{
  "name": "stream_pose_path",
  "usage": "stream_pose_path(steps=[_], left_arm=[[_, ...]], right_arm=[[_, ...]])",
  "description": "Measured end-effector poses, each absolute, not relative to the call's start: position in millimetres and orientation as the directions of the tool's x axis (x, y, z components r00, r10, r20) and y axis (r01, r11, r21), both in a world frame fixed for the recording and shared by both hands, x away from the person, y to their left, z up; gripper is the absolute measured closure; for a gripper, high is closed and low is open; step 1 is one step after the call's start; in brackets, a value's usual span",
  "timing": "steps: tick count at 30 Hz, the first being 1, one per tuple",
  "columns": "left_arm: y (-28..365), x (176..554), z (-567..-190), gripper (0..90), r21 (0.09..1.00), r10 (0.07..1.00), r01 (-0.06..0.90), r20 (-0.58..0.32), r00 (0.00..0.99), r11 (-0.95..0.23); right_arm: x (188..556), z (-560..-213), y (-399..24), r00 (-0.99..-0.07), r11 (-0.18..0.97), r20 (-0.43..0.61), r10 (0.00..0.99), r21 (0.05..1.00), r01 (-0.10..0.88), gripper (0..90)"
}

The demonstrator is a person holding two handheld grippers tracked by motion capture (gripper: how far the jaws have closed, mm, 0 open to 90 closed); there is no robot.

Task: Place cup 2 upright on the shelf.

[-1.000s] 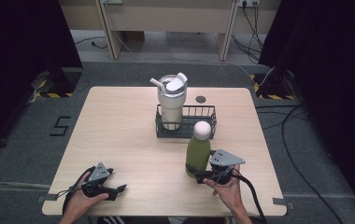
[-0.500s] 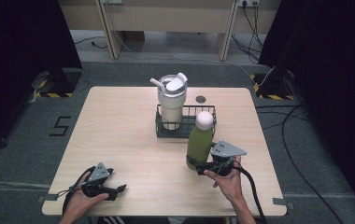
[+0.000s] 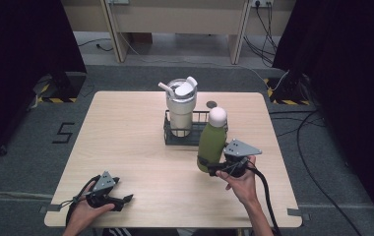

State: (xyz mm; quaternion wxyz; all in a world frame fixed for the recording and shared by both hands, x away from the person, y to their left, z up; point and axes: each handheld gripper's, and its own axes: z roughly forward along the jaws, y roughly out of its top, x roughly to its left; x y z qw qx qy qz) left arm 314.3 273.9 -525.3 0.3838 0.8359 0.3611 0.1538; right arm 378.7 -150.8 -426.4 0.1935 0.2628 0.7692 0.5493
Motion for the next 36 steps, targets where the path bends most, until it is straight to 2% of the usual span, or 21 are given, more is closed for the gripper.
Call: stream_pose_path(steps=[15,36], left_arm=[[273.8,314.2,-525.3,14.1,0.753,0.722,0.486,-0.019,0.691,-0.445],[273.8,314.2,-525.4,14.1,0.753,0.722,0.486,-0.021,0.691,-0.443]], right_arm=[[396.9,-405.4,-152.6,-0.775,0.255,-0.014,0.632,0.948,0.191,20.9],[441.6,-373.3,-153.3,-0.739,0.253,-0.021,0.673,0.946,0.203,20.9]])
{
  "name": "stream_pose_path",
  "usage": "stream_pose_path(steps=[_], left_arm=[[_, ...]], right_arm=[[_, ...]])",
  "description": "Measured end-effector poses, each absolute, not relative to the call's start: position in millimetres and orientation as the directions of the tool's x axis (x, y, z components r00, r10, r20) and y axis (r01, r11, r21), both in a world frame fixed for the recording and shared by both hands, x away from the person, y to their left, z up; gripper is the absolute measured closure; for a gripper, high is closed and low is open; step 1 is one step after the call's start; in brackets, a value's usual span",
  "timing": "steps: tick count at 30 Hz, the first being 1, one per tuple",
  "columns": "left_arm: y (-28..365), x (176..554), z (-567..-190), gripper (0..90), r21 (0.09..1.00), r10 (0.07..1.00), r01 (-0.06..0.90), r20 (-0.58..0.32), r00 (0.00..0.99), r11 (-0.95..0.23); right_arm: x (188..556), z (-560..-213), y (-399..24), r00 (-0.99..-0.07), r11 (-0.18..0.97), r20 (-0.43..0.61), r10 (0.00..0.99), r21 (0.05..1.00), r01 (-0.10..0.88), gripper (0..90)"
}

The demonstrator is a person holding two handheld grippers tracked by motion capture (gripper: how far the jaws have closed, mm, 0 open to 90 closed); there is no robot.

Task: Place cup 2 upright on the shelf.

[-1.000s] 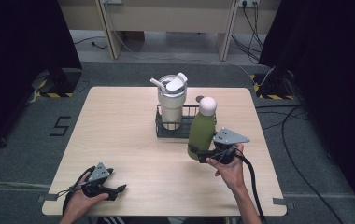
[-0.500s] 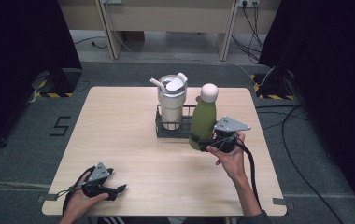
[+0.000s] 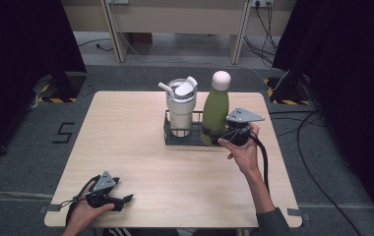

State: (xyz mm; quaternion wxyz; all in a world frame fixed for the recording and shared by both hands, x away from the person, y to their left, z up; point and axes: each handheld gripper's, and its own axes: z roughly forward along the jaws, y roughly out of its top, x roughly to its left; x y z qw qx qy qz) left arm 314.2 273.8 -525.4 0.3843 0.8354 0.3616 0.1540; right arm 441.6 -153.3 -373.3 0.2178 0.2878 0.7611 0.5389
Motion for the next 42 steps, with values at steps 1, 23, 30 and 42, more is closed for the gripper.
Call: stream_pose_path(steps=[1,23,30,42], left_arm=[[273.8,314.3,-525.4,14.1,0.753,0.722,0.485,-0.020,0.691,-0.444],[273.8,314.2,-525.3,14.1,0.753,0.723,0.485,-0.020,0.691,-0.443],[273.8,314.2,-525.3,14.1,0.753,0.722,0.486,-0.020,0.691,-0.444],[273.8,314.1,-525.2,14.1,0.753,0.723,0.487,-0.022,0.691,-0.443]], right_arm=[[441.6,-373.3,-153.3,-0.739,0.253,-0.021,0.673,0.946,0.203,20.9],[489.1,-365.0,-154.9,-0.675,0.224,-0.007,0.738,0.946,0.235,20.8],[499.8,-369.2,-153.5,-0.662,0.216,-0.002,0.750,0.946,0.242,20.8],[517.3,-386.5,-148.5,-0.643,0.216,0.009,0.766,0.938,0.270,20.8]])
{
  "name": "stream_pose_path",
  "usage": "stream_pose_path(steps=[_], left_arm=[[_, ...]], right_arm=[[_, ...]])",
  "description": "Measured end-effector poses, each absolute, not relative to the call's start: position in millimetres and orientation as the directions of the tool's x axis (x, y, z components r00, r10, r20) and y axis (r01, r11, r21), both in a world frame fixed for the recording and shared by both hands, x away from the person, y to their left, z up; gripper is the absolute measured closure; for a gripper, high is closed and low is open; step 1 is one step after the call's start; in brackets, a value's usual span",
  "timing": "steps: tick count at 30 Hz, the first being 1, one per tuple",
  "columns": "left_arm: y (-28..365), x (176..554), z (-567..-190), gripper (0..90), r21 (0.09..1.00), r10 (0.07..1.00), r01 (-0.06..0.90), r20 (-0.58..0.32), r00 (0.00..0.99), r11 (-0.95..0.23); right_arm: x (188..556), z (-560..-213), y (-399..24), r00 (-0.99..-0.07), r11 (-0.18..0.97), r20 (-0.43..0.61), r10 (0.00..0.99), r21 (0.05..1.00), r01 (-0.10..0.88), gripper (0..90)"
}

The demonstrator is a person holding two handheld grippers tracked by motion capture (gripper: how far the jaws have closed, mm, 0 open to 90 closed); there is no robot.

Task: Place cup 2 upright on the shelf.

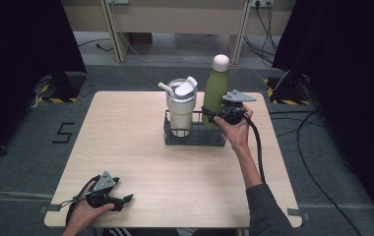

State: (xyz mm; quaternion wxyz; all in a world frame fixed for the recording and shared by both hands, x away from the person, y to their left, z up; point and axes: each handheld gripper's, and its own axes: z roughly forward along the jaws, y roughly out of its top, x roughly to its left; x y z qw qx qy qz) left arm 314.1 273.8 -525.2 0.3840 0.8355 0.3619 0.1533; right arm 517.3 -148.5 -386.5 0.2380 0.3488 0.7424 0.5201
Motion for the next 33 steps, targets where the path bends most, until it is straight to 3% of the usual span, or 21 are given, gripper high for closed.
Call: stream_pose_path(steps=[33], left_arm=[[273.8,314.1,-525.1,14.1,0.752,0.723,0.487,-0.020,0.691,-0.444]], right_arm=[[532.2,-433.7,-138.9,-0.625,0.211,0.031,0.780,0.927,0.309,20.8]])
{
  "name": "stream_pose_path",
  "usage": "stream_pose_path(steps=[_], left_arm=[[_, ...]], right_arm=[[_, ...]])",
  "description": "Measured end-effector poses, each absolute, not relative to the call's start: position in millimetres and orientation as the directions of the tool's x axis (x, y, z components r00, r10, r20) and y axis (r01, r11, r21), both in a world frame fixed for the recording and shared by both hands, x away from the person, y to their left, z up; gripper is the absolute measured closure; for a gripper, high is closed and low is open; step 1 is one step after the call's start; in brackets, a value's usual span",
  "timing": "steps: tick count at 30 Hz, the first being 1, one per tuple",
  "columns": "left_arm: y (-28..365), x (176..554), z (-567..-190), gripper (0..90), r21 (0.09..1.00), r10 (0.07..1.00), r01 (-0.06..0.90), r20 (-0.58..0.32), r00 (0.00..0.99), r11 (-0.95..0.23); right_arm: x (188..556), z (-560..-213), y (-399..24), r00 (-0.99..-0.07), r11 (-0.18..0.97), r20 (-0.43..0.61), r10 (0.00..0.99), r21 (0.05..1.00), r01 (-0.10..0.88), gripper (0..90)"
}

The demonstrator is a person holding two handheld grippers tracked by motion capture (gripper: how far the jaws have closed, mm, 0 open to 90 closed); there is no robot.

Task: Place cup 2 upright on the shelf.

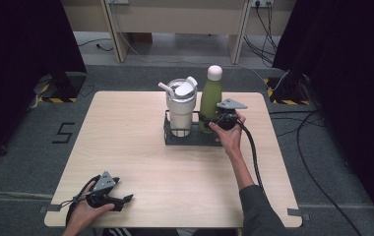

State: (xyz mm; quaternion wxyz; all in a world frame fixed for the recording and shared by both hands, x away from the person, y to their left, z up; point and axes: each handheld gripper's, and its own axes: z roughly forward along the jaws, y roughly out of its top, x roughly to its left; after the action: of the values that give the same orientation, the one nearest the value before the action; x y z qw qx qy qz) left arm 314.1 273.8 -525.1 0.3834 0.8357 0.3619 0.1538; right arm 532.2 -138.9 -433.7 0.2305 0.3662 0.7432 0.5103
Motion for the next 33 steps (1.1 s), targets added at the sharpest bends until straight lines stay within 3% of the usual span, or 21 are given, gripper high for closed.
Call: stream_pose_path(steps=[17,25,33], left_arm=[[273.6,314.0,-525.3,14.1,0.753,0.723,0.485,-0.019,0.691,-0.444],[273.9,314.1,-525.0,14.1,0.751,0.721,0.487,-0.021,0.693,-0.446],[273.8,314.1,-525.1,14.1,0.752,0.721,0.486,-0.021,0.692,-0.445]], right_arm=[[528.6,-445.1,-134.6,-0.640,0.255,-0.022,0.768,0.927,0.274,20.4],[528.8,-448.0,-138.4,-0.634,0.222,0.021,0.773,0.927,0.302,14.7],[519.7,-442.3,-140.9,-0.612,0.211,0.013,0.791,0.933,0.292,15.0]])
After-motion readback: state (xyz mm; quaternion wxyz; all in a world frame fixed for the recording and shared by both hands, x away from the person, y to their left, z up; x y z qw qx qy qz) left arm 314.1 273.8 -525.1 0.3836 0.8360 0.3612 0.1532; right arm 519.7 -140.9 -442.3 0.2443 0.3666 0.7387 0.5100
